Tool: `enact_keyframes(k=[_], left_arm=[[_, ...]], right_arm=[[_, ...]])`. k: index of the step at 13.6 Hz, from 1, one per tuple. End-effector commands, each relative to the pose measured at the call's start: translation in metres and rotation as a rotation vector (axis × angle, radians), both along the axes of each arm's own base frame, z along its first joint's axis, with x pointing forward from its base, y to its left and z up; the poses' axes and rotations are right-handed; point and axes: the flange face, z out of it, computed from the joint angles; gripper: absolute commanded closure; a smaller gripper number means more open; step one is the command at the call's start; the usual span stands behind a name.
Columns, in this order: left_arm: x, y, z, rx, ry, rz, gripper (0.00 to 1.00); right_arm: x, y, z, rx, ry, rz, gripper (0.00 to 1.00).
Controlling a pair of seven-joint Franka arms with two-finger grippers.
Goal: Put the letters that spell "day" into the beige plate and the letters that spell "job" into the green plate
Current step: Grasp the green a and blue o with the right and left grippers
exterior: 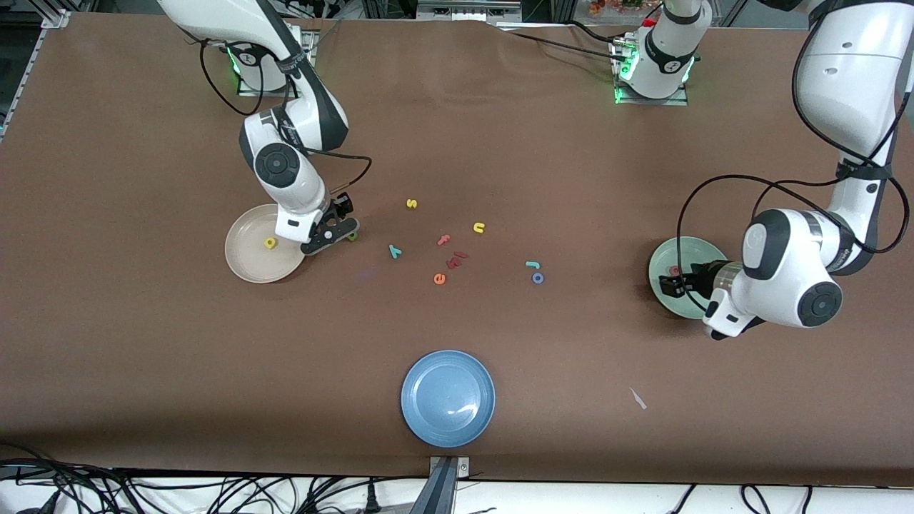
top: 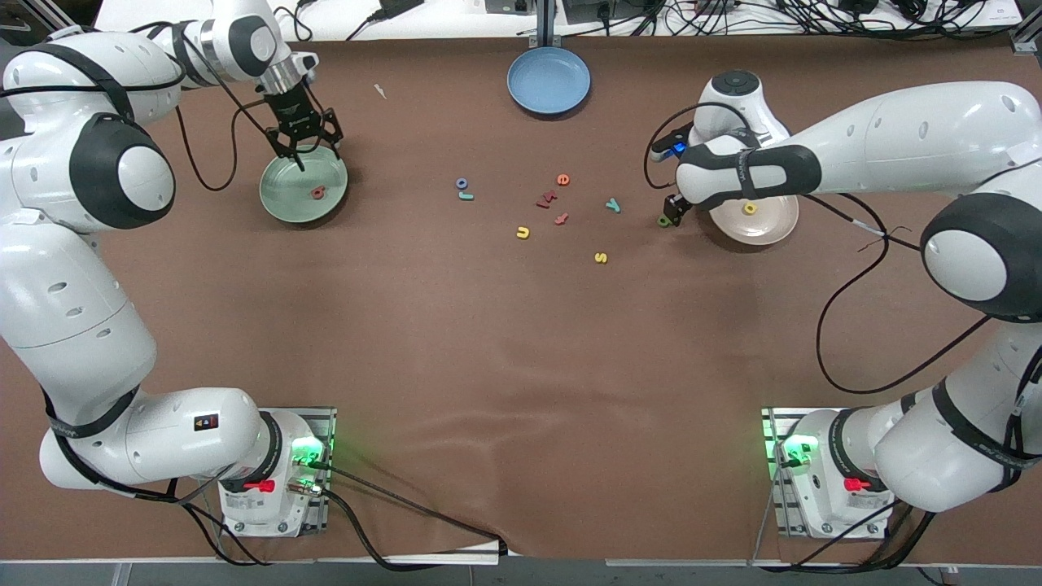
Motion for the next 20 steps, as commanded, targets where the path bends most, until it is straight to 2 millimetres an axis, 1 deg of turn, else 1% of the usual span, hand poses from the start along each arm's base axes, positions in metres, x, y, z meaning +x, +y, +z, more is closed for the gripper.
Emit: enact_keyframes(k=[1,2,3,4,5,6,8,9,10,11,13,15,17,18,19,20], left_arm=[[-0.003,-0.076,0.033,0.043,-0.018,0.1,0.0],[-0.003,-0.107,0.036,0.039,-0.042,0.139,0.0],[-0.006,-0.138,0.034,0.03,-0.083,0.155,0.01],[-0.012,-0.175,0.025,0.028,-0.105,0.149,0.02],[-0.018,-0.205,0.011,0.033,-0.119,0.153,0.07],[-0.019,-0.224,-0.001,0.022,-0.148,0.173,0.1],[-0.026,-0.251,-0.028,0.037,-0.182,0.177,0.16],[-0.032,-0.261,-0.042,0.085,-0.203,0.163,0.18],[-0.033,-0.264,-0.051,0.128,-0.233,0.165,0.19],[-0.033,-0.264,-0.058,0.151,-0.248,0.168,0.22],[-0.032,-0.266,-0.063,0.142,-0.253,0.178,0.25],[-0.037,-0.273,-0.068,0.137,-0.241,0.175,0.33],[-0.04,-0.275,-0.071,0.137,-0.233,0.174,0.33],[-0.04,-0.276,-0.072,0.138,-0.229,0.187,0.33],[-0.042,-0.28,-0.072,0.137,-0.228,0.185,0.33],[-0.045,-0.284,-0.072,0.137,-0.229,0.179,0.33]], right_arm=[[0.002,0.007,-0.006,0.012,-0.014,0.021,0.49],[0.003,0.009,-0.009,0.019,-0.027,0.02,0.5],[0.002,0.012,-0.014,0.02,-0.03,0.026,0.5],[0.002,0.014,-0.017,0.024,-0.036,0.029,0.5],[0.002,0.015,-0.016,0.03,-0.047,0.029,0.5],[0.001,0.017,-0.021,0.028,-0.043,0.034,0.5],[0.002,0.02,-0.021,0.039,-0.065,0.036,0.5],[0.0,0.022,-0.024,0.038,-0.062,0.039,0.5],[0.0,0.021,-0.025,0.037,-0.061,0.039,0.5],[-0.001,0.024,-0.025,0.037,-0.059,0.043,0.5],[-0.001,0.025,-0.03,0.041,-0.067,0.041,0.5],[-0.002,0.027,-0.033,0.041,-0.069,0.042,0.5],[-0.003,0.027,-0.036,0.041,-0.07,0.044,0.5],[-0.002,0.027,-0.04,0.045,-0.079,0.044,0.54],[-0.002,0.028,-0.04,0.046,-0.082,0.044,0.77],[-0.002,0.028,-0.039,0.047,-0.083,0.045,0.92]])
